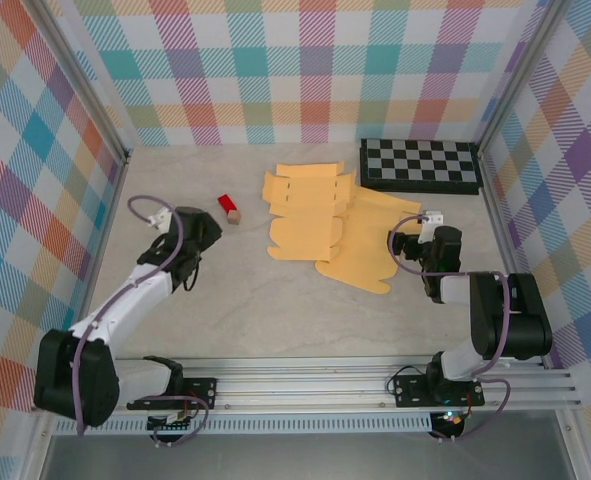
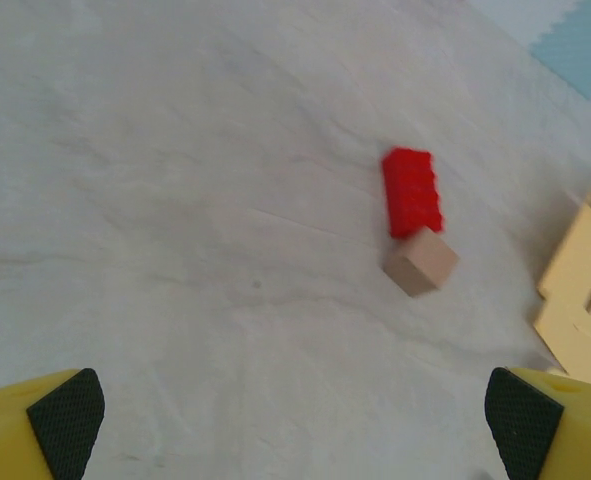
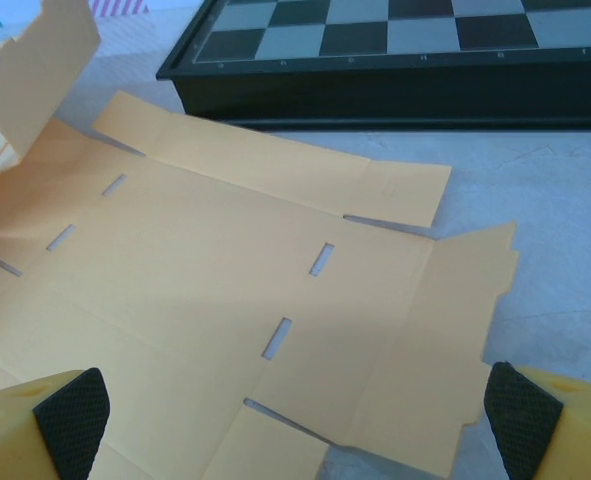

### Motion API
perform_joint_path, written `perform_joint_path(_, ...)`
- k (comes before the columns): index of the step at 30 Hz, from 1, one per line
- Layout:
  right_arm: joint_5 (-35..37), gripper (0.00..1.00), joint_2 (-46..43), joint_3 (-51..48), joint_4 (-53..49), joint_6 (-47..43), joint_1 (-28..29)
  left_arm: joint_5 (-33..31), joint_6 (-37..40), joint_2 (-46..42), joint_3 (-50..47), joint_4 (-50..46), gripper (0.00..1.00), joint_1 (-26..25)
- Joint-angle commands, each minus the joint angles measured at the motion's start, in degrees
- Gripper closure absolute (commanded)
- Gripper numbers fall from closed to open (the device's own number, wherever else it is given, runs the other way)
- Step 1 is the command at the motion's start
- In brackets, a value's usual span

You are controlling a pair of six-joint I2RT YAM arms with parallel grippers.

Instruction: Fold the paper box

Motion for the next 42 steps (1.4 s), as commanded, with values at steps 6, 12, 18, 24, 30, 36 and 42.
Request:
perform_joint_path(6, 9.0, 0.0, 0.6, 33.7, -49.2, 14.2, 5.9, 6.8, 5.3, 5.1, 9.0, -3.5, 0.0, -6.3)
perform_joint_path(12, 5.7, 0.0, 7.6, 46.6, -56.8, 19.2, 16.9, 11.7, 7.3, 11.2, 14.7, -6.7, 0.0, -7.1)
perform_joint_path(18, 5.3, 0.0, 15.8, 49.0, -57.9, 26.2, 23.8, 12.8, 6.9, 14.8, 15.7, -7.4, 0.0, -7.2)
perform_joint_path(24, 9.9, 0.0, 23.1, 50.0, -59.6, 26.9, 28.7, 13.6, 5.8, 15.2, 13.7, -6.1, 0.0, -7.2)
perform_joint_path(30, 12.9, 0.0, 23.9, 44.1, -59.3, 27.1, 29.5, 14.5, 3.2, 14.4, 11.5, -5.6, 0.0, -7.1)
perform_joint_path(36, 13.6, 0.0, 17.5, 34.8, -61.6, 27.3, 29.4, 14.5, 2.3, 12.2, 9.5, -6.2, 0.0, -7.4)
perform_joint_path(42, 15.1, 0.0, 9.5, 25.1, -67.7, 29.7, 28.8, 14.2, 1.1, 10.3, 6.9, -6.5, 0.0, -9.6)
